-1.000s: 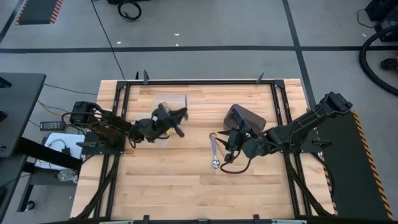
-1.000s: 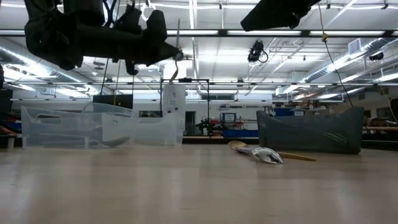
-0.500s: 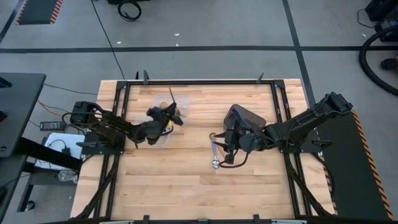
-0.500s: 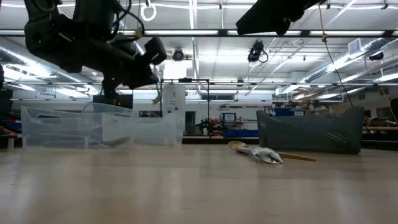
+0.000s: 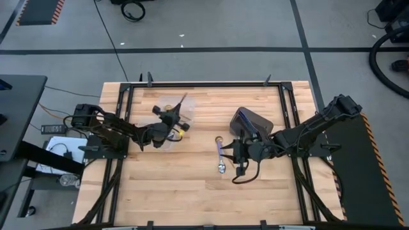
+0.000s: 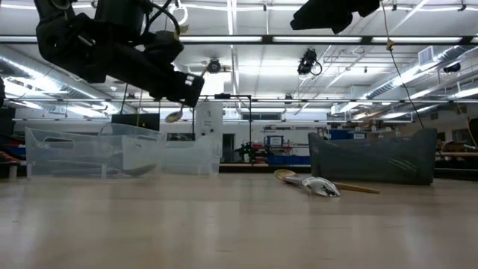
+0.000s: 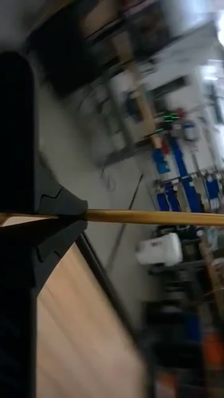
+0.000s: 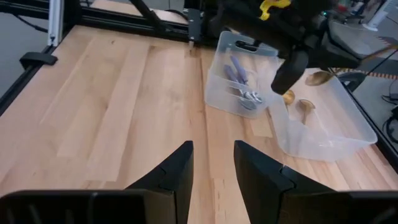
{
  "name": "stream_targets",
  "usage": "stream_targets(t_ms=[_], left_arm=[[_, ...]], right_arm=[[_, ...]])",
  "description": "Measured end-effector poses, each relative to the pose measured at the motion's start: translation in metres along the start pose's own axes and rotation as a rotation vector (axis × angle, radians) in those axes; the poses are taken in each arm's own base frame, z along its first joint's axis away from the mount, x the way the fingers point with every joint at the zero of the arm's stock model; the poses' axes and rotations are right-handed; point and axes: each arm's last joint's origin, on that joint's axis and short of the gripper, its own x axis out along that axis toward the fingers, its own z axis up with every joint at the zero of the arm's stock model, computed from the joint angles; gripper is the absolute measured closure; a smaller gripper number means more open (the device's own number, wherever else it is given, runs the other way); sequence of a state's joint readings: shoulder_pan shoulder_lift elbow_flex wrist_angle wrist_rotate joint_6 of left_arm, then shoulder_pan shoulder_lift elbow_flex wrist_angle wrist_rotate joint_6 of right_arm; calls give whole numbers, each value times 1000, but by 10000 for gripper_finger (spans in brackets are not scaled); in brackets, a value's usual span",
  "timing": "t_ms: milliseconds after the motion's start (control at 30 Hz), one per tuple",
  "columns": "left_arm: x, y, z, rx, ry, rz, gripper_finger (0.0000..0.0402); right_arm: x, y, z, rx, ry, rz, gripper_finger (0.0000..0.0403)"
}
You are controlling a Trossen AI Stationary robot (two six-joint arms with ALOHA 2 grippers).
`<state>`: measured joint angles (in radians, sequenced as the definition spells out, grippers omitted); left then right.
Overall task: Sort silverware by color (type)
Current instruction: Put the gold spoon into the top transparent bin
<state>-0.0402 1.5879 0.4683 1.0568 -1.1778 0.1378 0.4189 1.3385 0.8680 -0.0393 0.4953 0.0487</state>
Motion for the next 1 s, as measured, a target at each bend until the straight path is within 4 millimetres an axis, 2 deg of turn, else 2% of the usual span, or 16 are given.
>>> stream_targets(t_ms=[133, 300, 467, 600, 767, 933, 1000], left_arm=[[0, -2, 1, 352, -5, -28, 391], [-3, -4, -2, 669, -2, -45, 391], [0, -2, -14, 895, 62, -58, 392], [8, 5, -32, 1071, 157, -100, 395], [14, 8, -35, 1038, 176, -138, 395], [17, 5, -31, 882, 128, -205, 395], [16, 5, -26, 761, 113, -246, 395]], right_arm=[[-2, 4, -2, -15, 11, 15, 278], [-3, 6, -6, -39, 50, 20, 278], [-3, 6, -9, -51, 74, 19, 278], [-2, 4, -9, -49, 75, 12, 278], [0, -1, -8, -14, 79, -5, 278], [0, -2, -8, -4, 79, -8, 278], [0, -2, -8, 10, 80, -9, 278]])
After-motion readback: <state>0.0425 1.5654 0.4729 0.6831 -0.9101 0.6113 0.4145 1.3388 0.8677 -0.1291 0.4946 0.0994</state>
